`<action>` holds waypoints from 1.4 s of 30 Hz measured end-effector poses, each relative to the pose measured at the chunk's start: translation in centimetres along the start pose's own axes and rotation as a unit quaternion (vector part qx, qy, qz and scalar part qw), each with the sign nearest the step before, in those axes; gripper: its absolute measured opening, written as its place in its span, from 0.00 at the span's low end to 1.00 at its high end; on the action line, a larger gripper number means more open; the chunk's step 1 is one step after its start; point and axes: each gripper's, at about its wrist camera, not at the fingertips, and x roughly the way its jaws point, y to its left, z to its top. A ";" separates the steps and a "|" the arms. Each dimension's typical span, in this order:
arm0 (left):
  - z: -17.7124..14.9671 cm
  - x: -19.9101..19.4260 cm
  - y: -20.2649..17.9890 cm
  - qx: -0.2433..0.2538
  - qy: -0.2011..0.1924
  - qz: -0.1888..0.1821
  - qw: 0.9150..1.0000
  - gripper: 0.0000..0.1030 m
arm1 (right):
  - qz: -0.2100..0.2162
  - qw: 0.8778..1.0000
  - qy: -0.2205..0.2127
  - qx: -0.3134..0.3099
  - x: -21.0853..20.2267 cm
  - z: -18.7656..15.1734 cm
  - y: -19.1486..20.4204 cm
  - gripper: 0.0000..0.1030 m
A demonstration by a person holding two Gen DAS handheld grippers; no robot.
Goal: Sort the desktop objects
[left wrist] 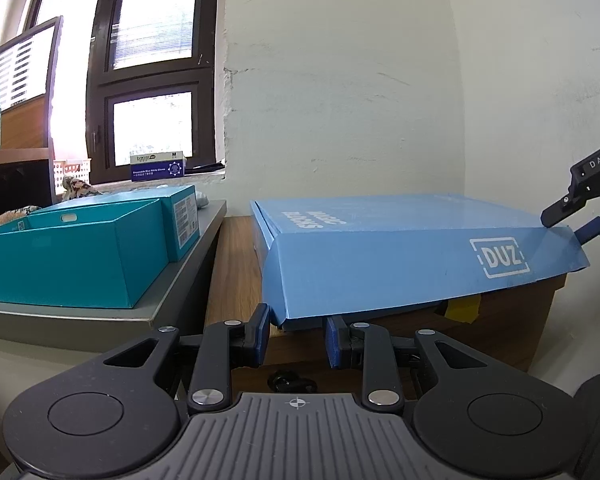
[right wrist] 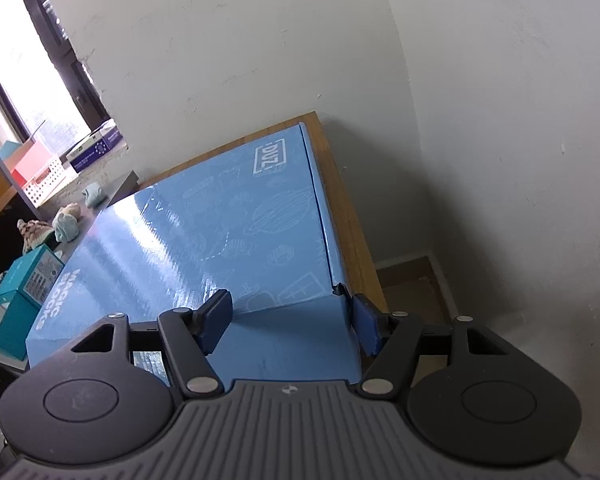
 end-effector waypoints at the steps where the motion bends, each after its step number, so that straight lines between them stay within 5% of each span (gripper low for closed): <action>1: 0.2 -0.1 0.0 0.000 0.002 0.000 1.000 0.30 | 0.000 1.000 0.003 -0.002 0.0 0.1 0.0 0.69; 18: 2.8 -2.2 -0.8 -0.001 0.027 -0.004 1.000 0.30 | -0.008 0.999 0.029 -0.029 -0.1 1.0 0.5 0.69; 27: 1.4 -2.0 -0.1 -0.022 0.056 -0.018 0.998 0.31 | -0.012 0.999 0.020 -0.042 -0.2 0.6 0.7 0.69; 35: 2.9 -3.1 0.7 -0.063 0.067 -0.035 0.995 0.31 | -0.004 0.999 0.014 -0.049 -0.2 0.5 0.5 0.70; 42: 4.0 -1.7 0.1 -0.048 0.082 -0.042 0.995 0.27 | 0.000 0.997 0.010 -0.072 -0.5 -0.3 0.5 0.69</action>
